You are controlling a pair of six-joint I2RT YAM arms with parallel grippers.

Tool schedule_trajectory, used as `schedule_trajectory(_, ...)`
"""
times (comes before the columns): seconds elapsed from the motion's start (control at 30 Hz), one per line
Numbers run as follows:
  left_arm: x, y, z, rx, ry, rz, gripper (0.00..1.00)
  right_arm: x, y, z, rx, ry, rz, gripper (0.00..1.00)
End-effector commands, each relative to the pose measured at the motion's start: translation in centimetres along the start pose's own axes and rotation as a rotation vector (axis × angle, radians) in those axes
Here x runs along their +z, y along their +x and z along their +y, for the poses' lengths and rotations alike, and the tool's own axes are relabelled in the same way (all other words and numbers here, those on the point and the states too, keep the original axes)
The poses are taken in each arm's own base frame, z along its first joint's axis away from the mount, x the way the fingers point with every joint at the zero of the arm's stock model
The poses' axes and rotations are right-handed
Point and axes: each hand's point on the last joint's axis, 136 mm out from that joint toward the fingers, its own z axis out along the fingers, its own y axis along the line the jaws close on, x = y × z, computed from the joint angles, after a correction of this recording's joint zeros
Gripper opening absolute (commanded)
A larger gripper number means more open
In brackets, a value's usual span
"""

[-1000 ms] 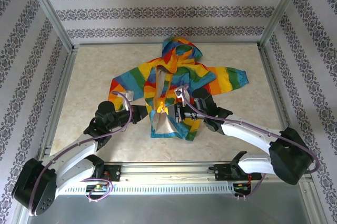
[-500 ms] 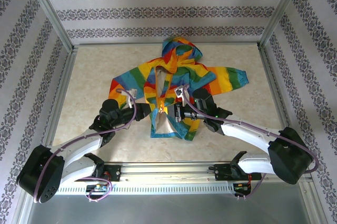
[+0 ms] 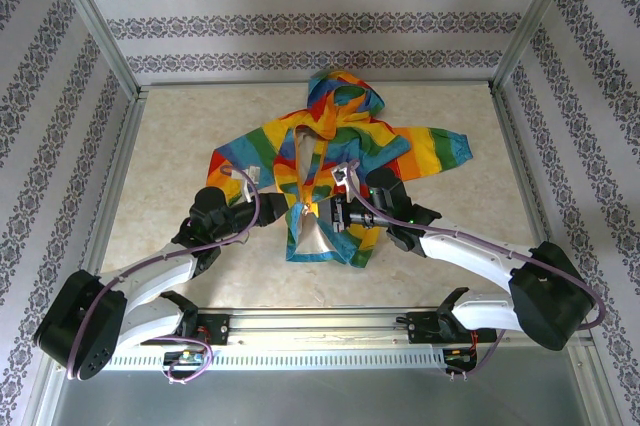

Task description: Zip up the jacket

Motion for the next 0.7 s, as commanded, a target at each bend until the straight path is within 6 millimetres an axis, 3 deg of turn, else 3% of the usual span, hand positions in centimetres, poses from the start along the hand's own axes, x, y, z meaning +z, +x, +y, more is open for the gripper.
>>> schedule_trajectory(0.0,-0.02,-0.28,-2.02,0.023,0.081,-0.01,0.0,-0.44,-0.54,1.03,-0.023,-0.04,-0.028,0.0)
schedule_trajectory(0.67,-0.36,-0.4,-2.52,0.012,0.108,-0.026,0.0,-0.4,-0.6,0.89,-0.019,-0.033,-0.03,0.0)
